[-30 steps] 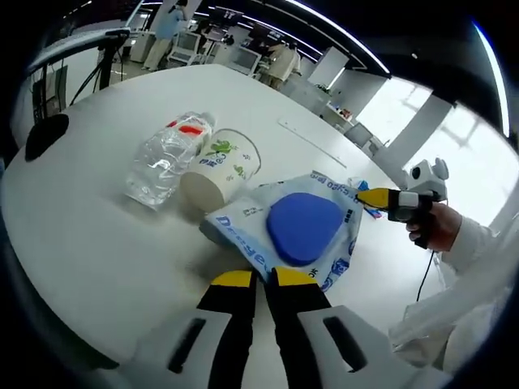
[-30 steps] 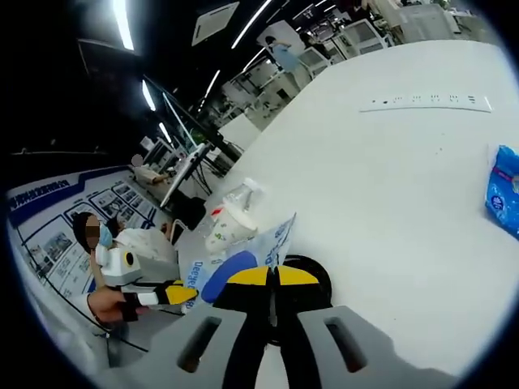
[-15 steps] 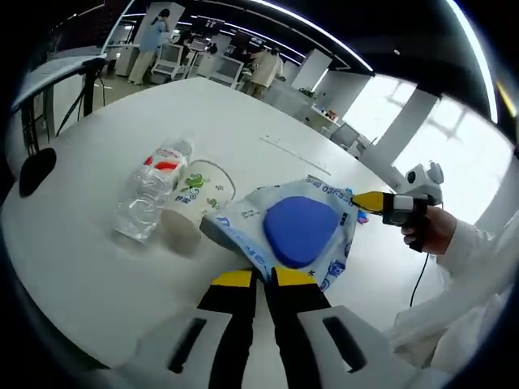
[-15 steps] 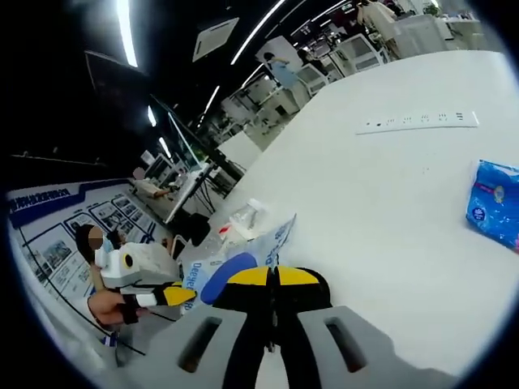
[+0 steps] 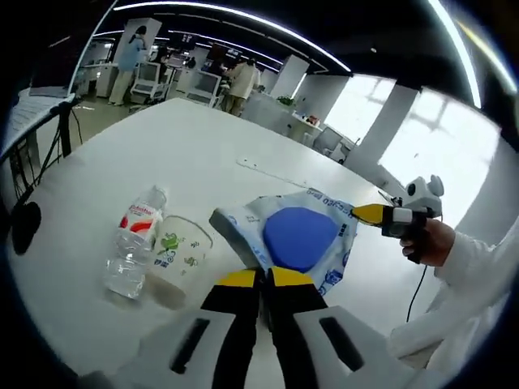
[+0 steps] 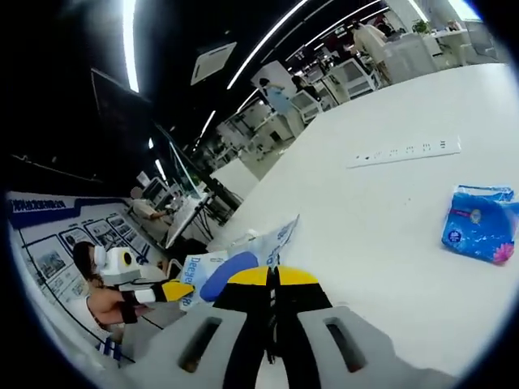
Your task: Arrange the tabletop items into an orderly group along one side of the table until the central work area is clear of visible clutter.
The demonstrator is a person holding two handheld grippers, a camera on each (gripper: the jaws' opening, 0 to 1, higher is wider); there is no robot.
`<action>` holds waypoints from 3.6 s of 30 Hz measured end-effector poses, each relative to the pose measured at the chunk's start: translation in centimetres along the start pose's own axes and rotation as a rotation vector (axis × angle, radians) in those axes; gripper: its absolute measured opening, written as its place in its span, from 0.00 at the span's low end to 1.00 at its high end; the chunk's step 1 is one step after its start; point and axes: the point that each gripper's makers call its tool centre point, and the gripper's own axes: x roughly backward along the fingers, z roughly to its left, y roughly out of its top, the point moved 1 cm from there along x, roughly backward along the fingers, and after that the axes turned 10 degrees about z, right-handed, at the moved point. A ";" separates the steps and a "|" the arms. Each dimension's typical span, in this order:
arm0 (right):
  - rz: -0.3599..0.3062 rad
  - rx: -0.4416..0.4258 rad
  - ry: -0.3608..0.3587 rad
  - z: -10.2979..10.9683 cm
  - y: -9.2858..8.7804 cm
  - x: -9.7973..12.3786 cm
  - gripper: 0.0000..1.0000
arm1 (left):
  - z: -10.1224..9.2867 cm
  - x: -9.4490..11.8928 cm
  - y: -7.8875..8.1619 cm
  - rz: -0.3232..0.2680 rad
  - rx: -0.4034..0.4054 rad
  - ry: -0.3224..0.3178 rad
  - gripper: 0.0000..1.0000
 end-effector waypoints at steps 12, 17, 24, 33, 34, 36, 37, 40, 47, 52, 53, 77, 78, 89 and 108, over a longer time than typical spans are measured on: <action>-0.138 -0.006 -0.059 -0.7 3.2 2.7 0.00 | -1.9 -2.2 5.1 -0.019 -0.097 -0.059 0.00; -0.184 -0.021 -0.089 -1.6 4.1 3.5 0.00 | -2.6 -3.4 7.5 -0.025 -0.131 -0.082 0.00; -0.229 -0.030 -0.140 -2.9 5.1 4.2 0.00 | -3.2 -5.3 10.4 -0.034 -0.152 -0.112 0.00; -0.254 -0.049 -0.201 -5.2 5.8 4.3 0.00 | -3.4 -8.8 12.7 -0.025 -0.187 -0.137 0.00; -0.255 -0.054 -0.206 -5.5 5.8 4.2 0.00 | -3.3 -9.2 12.9 -0.024 -0.185 -0.138 0.00; -0.258 -0.057 -0.223 -6.1 5.8 4.0 0.00 | -3.1 -10.1 13.1 -0.025 -0.184 -0.141 0.00; -0.258 -0.064 -0.235 -6.5 5.7 3.8 0.00 | -3.0 -10.8 13.2 -0.021 -0.182 -0.144 0.00; -0.261 -0.077 -0.254 -7.4 5.6 3.4 0.00 | -2.8 -11.9 13.2 -0.017 -0.186 -0.149 0.00; -0.247 -0.112 -0.309 -10.2 4.9 2.1 0.00 | -1.8 -15.3 13.2 0.007 -0.162 -0.172 0.00; -0.232 -0.138 -0.364 -12.7 4.3 1.2 0.00 | -1.3 -17.8 12.5 0.032 -0.156 -0.178 0.00; -0.230 -0.145 -0.371 -13.0 4.2 1.1 0.00 | -1.2 -18.2 12.4 0.036 -0.154 -0.179 0.00; -0.110 -0.163 -0.511 -17.7 1.7 -1.5 0.00 | 1.2 -23.6 9.9 0.119 -0.057 -0.207 0.00; -0.110 -0.164 -0.515 -17.8 1.7 -1.5 0.00 | 1.1 -23.7 9.9 0.116 -0.051 -0.215 0.00; -0.089 -0.169 -0.526 -18.2 1.3 -1.6 0.00 | 1.5 -24.5 9.4 0.128 -0.027 -0.219 0.00; -0.084 -0.183 -0.523 -17.9 1.2 -1.7 0.02 | 2.6 -25.3 8.9 0.155 -0.044 -0.182 0.03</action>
